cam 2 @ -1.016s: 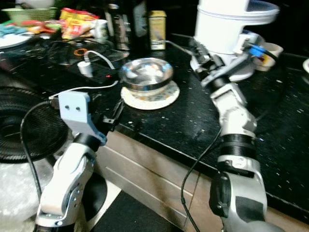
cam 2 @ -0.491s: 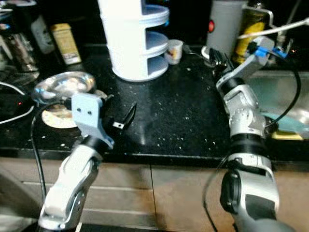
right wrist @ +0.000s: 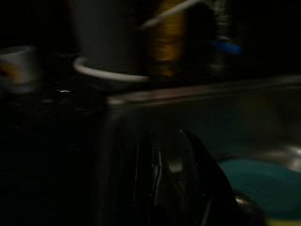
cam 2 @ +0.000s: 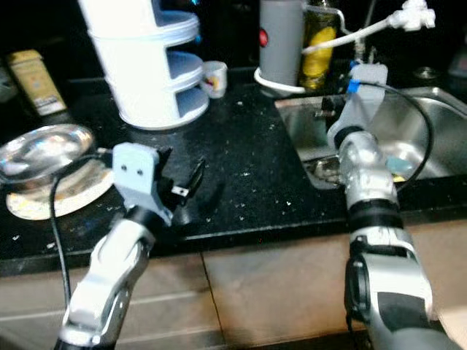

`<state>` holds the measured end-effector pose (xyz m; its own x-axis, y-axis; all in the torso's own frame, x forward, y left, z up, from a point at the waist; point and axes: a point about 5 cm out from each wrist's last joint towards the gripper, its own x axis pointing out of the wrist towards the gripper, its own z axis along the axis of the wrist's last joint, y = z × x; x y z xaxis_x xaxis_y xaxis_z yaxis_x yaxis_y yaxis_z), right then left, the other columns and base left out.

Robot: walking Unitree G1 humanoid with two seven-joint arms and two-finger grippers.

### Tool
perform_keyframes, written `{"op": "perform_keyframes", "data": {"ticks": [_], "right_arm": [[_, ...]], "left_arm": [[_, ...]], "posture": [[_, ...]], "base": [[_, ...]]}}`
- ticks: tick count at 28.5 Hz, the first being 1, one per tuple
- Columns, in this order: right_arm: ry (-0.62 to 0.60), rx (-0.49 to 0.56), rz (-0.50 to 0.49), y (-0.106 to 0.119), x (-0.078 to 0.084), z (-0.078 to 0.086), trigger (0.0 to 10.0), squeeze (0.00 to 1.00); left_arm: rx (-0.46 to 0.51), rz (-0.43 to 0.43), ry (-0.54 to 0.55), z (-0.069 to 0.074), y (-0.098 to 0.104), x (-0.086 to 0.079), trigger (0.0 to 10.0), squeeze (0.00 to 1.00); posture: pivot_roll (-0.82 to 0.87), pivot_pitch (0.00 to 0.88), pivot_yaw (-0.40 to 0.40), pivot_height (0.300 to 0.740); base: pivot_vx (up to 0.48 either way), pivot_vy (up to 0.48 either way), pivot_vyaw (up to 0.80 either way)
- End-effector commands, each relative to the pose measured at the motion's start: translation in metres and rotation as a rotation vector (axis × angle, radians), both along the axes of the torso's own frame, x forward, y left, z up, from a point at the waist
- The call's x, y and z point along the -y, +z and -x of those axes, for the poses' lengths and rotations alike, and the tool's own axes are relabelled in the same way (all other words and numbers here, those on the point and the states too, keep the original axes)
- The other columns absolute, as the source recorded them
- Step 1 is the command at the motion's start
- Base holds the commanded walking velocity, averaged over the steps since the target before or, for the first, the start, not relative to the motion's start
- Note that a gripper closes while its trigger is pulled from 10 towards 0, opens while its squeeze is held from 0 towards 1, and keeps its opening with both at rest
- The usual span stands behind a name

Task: Kitchen organization

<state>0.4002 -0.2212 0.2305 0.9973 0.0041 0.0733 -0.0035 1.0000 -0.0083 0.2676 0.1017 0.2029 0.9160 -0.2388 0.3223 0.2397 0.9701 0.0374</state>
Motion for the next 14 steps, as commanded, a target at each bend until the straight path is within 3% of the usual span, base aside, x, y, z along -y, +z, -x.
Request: {"op": "perform_keyframes", "data": {"ticks": [1, 5, 9, 14], "right_arm": [[-0.008, -0.004, 0.092, 0.005, -0.005, -0.003, 10.0, 0.00], [-0.012, -0.078, 0.198, -0.004, -0.008, -0.004, 10.0, 0.00], [-0.065, -0.136, 0.235, -0.012, -0.006, -0.005, 10.0, 0.00], [-0.017, -0.186, 0.309, -0.021, -0.016, -0.007, 10.0, 0.00]], "left_arm": [[0.003, -0.013, 0.012, 0.000, -0.001, -0.001, 10.0, 0.00], [0.003, -0.013, 0.012, 0.000, 0.000, 0.000, 10.0, 0.00], [0.002, -0.013, 0.012, 0.000, -0.001, 0.000, 10.0, 0.00], [0.003, -0.013, 0.013, 0.001, -0.001, 0.001, 10.0, 0.00]], "posture": [[0.06, 0.000, 0.012, 0.740], [0.06, 0.000, 0.012, 0.740], [0.06, 0.000, 0.012, 0.740], [0.06, 0.000, 0.014, 0.740]], "base": [[0.000, 0.000, -0.76], [0.000, 0.000, -0.75], [0.000, 0.000, -0.67], [0.000, 0.000, 0.00]]}}
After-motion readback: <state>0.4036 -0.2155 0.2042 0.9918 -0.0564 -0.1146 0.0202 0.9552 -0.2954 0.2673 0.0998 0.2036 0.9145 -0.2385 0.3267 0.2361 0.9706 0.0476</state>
